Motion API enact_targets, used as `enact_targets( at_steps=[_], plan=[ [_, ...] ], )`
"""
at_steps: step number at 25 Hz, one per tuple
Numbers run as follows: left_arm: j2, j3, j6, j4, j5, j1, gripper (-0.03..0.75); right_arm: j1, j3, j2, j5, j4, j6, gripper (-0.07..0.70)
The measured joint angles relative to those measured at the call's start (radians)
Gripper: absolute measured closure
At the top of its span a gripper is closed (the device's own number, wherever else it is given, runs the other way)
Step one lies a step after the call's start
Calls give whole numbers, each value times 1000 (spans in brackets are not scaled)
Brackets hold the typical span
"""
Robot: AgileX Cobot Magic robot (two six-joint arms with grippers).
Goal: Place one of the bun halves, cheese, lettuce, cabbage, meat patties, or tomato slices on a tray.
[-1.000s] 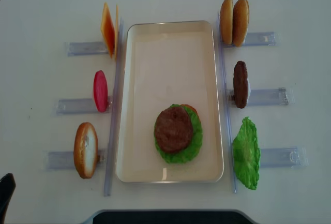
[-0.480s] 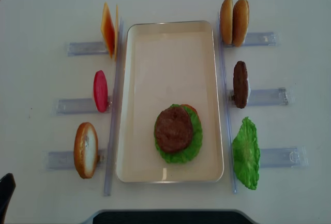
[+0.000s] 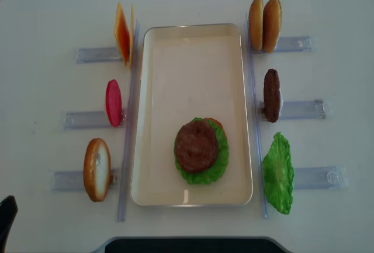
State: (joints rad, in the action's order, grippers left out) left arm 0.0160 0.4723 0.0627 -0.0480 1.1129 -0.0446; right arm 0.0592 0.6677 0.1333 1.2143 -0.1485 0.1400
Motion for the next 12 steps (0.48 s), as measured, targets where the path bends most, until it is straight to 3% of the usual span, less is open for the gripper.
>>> enact_targets(
  at_steps=[9, 12],
  plan=[
    [0, 0, 0, 0, 0, 0, 388, 0, -63, -141, -13, 63, -30, 44],
    [0, 0, 0, 0, 0, 0, 388, 0, -72, -141, -44, 92, -62, 44]
  ],
)
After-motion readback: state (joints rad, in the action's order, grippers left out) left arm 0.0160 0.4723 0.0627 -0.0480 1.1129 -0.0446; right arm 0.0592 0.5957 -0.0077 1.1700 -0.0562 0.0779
